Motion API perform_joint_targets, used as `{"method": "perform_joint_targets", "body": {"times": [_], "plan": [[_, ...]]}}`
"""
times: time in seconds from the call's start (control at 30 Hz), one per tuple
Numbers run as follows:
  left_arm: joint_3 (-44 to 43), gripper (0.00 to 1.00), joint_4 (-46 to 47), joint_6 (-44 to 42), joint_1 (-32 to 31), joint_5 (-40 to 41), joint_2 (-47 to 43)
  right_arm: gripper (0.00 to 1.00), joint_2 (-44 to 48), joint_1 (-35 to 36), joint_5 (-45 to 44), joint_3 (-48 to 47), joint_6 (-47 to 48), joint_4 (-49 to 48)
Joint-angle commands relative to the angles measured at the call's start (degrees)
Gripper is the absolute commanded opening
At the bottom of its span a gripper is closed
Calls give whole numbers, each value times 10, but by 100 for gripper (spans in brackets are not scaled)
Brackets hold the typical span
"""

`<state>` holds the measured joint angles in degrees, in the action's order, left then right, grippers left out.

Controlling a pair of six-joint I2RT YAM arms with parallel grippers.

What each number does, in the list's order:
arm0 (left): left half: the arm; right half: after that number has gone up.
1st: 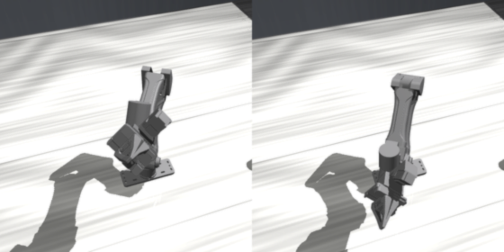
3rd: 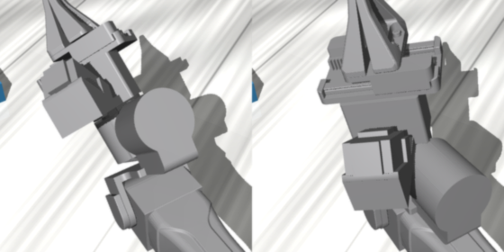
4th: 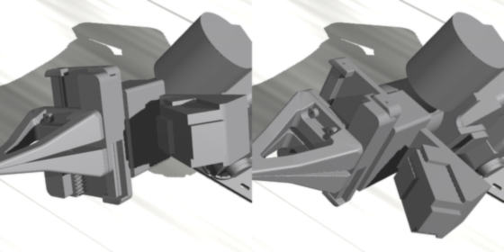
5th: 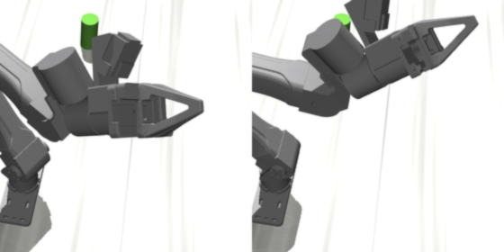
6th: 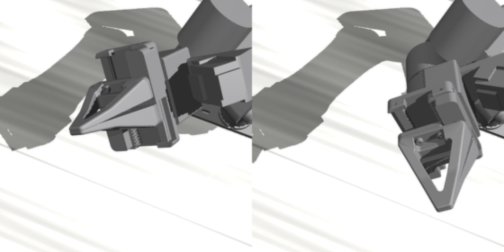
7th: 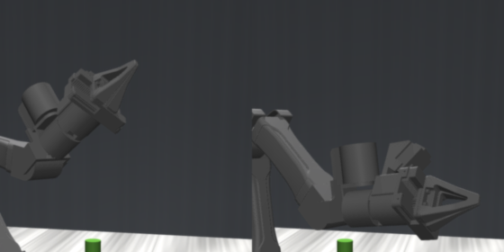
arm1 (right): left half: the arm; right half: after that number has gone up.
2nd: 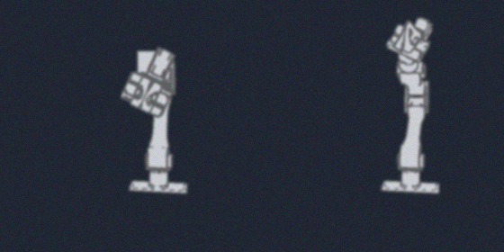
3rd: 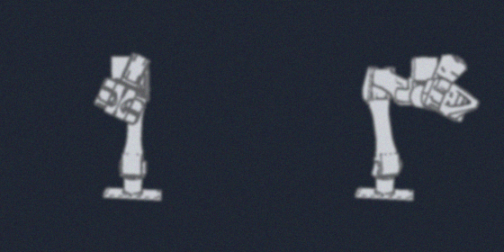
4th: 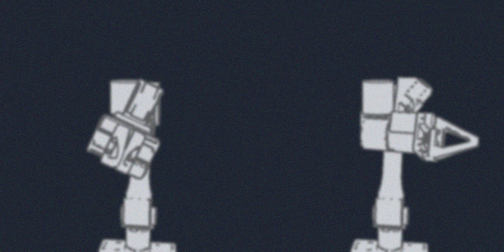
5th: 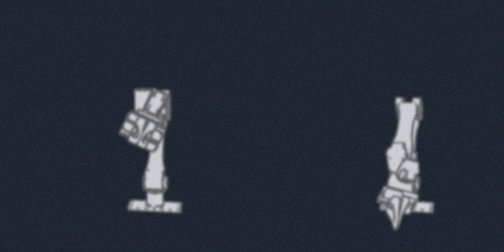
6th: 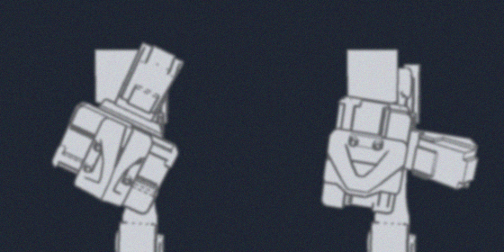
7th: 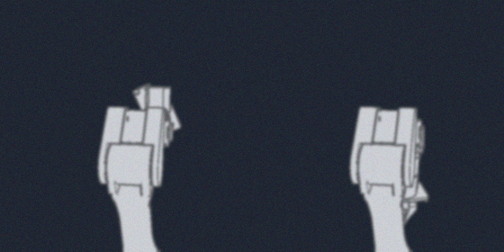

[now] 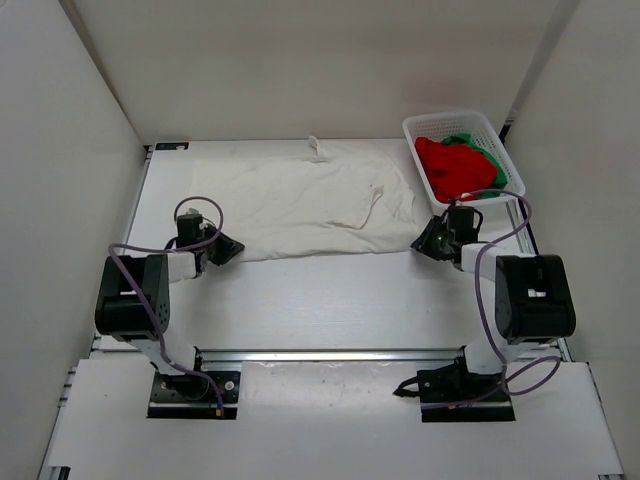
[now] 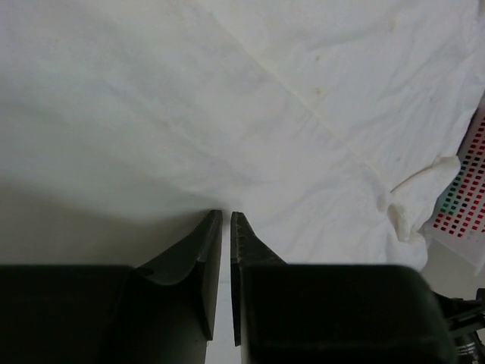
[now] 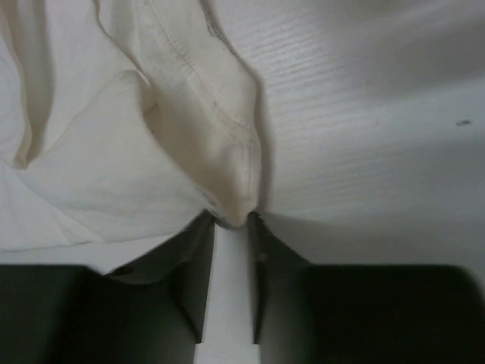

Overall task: Fold and stack the t-shirts
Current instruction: Fold the flattened tshirt in 1/3 of the way

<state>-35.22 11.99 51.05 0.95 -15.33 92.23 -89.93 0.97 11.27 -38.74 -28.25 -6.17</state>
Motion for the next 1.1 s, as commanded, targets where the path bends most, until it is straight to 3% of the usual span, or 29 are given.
{"method": "perform_joint_targets", "body": {"times": [0.0,0.1,0.33,0.6,0.73,0.83,0.93,1.07], "plan": [[-26,20,-16,-19,-1,-7,15,13,-24,-6,12,-20,-17,-52],[-32,18,-31,-24,6,-23,36,0,1,-9,7,2,-23,-47],[10,15,-101,-68,37,-36,-5,0,158,-26,-6,128,-33,44],[102,16,-173,-113,83,-73,-106,0,369,-52,45,248,-47,176],[156,18,-238,-160,125,-89,-179,0,461,-12,54,263,-106,223],[157,25,-279,-183,135,-96,-251,19,487,-33,59,241,-86,261],[111,35,-293,-173,97,-91,-299,35,502,-49,73,193,-64,285],[46,43,-280,-161,17,-55,-309,40,468,40,-14,103,-39,302]]}}
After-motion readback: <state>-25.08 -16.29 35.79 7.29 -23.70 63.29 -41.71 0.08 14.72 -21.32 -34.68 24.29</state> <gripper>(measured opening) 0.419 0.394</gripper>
